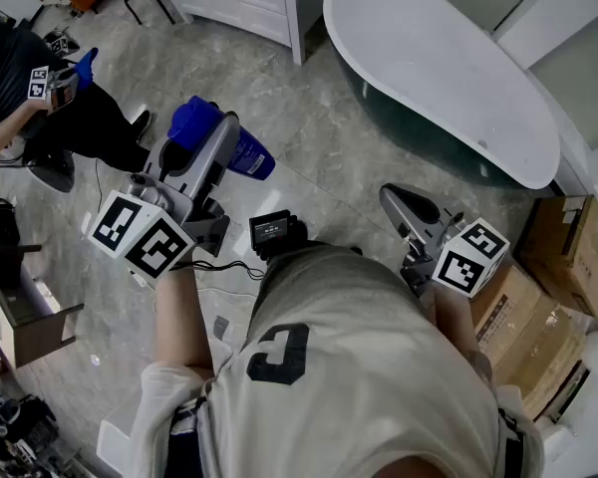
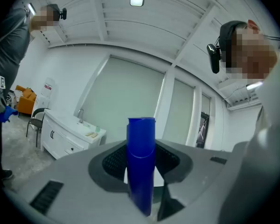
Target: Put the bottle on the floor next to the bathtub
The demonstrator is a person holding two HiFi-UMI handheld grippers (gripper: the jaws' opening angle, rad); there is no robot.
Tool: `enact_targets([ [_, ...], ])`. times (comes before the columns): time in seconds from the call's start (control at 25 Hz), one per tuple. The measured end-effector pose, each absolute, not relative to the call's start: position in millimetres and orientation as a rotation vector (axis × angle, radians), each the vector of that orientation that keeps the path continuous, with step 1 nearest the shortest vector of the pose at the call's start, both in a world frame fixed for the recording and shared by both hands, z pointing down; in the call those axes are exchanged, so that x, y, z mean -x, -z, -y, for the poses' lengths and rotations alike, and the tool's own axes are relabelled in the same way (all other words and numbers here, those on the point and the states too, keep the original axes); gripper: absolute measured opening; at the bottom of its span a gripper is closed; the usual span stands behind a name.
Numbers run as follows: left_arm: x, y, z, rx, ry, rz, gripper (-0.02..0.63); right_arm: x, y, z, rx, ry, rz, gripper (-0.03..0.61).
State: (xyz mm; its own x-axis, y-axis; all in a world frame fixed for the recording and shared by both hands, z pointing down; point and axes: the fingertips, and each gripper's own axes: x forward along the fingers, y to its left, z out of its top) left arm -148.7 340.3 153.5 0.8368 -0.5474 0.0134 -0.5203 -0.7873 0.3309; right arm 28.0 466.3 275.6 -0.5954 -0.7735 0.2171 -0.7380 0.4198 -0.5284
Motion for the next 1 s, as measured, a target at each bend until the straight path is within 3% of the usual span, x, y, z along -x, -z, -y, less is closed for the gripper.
enact_targets([
  [0.32, 120.5, -210.3, -378.8, -2.562, 0.011, 0.745, 0.195, -23.5, -287.0, -477.3, 1.309, 1.022, -2.624, 0.028],
  [0.72, 109.8, -160.5, -359.8, -2.711, 0.02, 0.705, 0.195, -8.4, -269.4, -447.0, 1.259, 0.894, -2.684, 0.028],
  [1.0, 133.0, -168.2, -353.1, -2.67, 0.018, 0.735, 0.195, 7.7, -266.2, -439.8, 1.159, 0.898, -2.682, 0.029],
])
